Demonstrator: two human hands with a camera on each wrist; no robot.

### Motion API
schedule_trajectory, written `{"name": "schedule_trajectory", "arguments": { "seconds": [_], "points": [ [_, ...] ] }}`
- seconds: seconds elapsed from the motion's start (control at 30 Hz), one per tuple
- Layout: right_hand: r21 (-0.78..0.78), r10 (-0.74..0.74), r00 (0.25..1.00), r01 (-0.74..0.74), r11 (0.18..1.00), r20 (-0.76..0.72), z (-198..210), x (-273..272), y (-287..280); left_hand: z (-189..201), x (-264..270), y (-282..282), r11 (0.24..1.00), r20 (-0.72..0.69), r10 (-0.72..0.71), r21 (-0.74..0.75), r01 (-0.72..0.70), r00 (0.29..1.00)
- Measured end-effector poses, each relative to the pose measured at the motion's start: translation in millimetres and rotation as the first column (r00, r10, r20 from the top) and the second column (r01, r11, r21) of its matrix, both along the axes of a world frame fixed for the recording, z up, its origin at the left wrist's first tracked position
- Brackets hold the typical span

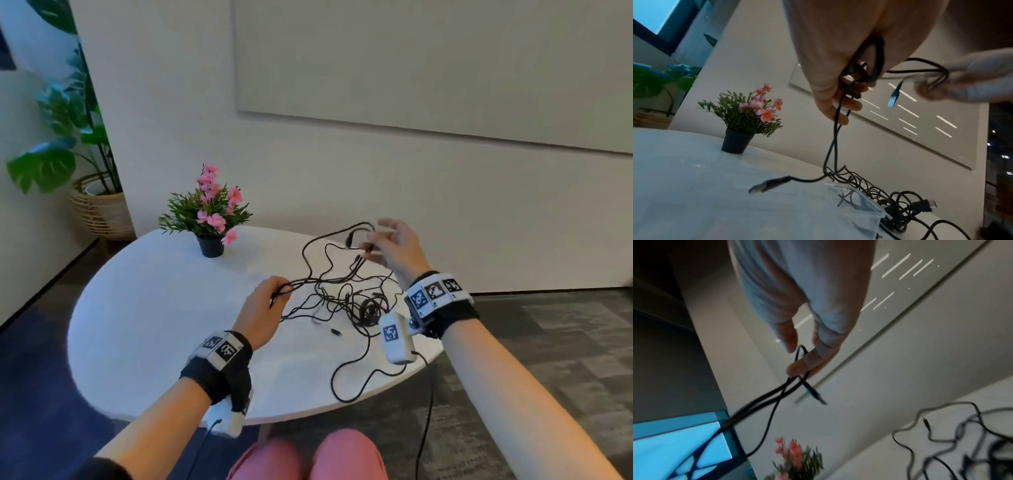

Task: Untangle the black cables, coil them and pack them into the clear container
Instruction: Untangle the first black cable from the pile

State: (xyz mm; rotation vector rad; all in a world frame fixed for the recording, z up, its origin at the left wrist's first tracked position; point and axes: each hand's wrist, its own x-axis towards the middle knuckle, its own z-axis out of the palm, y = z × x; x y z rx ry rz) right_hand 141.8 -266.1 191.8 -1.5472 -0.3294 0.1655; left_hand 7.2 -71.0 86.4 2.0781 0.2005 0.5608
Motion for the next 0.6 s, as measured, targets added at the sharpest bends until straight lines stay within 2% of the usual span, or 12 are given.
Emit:
{"name": "schedule_trajectory", "arguments": {
  "seconds": [0.07,0.13,0.17,0.2,0.27,0.3,0.33,0.4,0.43,0.53,0.6],
  "points": [
    [-0.219,0.081,0.991,-0.102,0.97,-0.104,-31.0,12.6,12.4,-8.5,-3.7,-0.4,0.991,0.002,0.033,-0.13,-0.032,0.999],
    [-0.446,0.238,0.957,-0.287,0.848,-0.165,-59.2,16.5,24.4,-10.7,-6.6,-5.8,0.961,0.003,0.039,-0.273,-0.037,0.999],
    [-0.549,0.346,0.921,-0.386,0.741,-0.179,-72.1,16.2,28.6,-10.0,-7.1,-9.0,0.947,-0.007,0.031,-0.32,-0.032,0.999],
    [-0.68,0.443,0.879,-0.433,0.591,-0.175,-83.4,15.5,32.3,-8.9,-6.0,-11.6,0.938,-0.03,0.018,-0.346,-0.028,0.999],
    [-0.89,0.551,0.82,-0.357,0.283,-0.154,-105.8,15.1,35.9,-6.5,-1.8,-14.3,0.947,-0.077,-0.002,-0.32,-0.023,0.997],
    [-0.94,0.553,0.82,-0.291,0.179,-0.149,-114.8,17.3,35.3,-6.5,0.8,-14.3,0.965,-0.077,0.001,-0.263,-0.021,0.997],
    [-0.966,0.534,0.834,-0.233,0.111,-0.14,-122.6,20.6,33.4,-6.6,2.1,-14.4,0.98,-0.067,0.001,-0.197,-0.014,0.998],
    [-0.985,0.5,0.857,-0.169,0.045,-0.124,-137.6,30.0,23.4,-5.2,1.0,-16.4,0.991,-0.049,-0.015,-0.132,0.008,0.999],
    [-0.986,0.481,0.869,-0.158,0.045,-0.117,-141.0,34.8,18.0,-3.2,-0.3,-17.4,0.99,-0.047,-0.026,-0.137,0.019,0.999],
    [-0.989,0.427,0.904,-0.062,0.133,0.0,-146.0,49.1,3.4,5.6,-4.9,-16.2,0.985,-0.034,-0.052,-0.169,0.046,0.998],
    [-0.973,0.388,0.919,-0.02,0.232,0.074,-144.4,59.0,1.1,9.8,-7.0,-11.1,0.991,-0.023,-0.04,-0.127,0.037,0.999]
  ]
}}
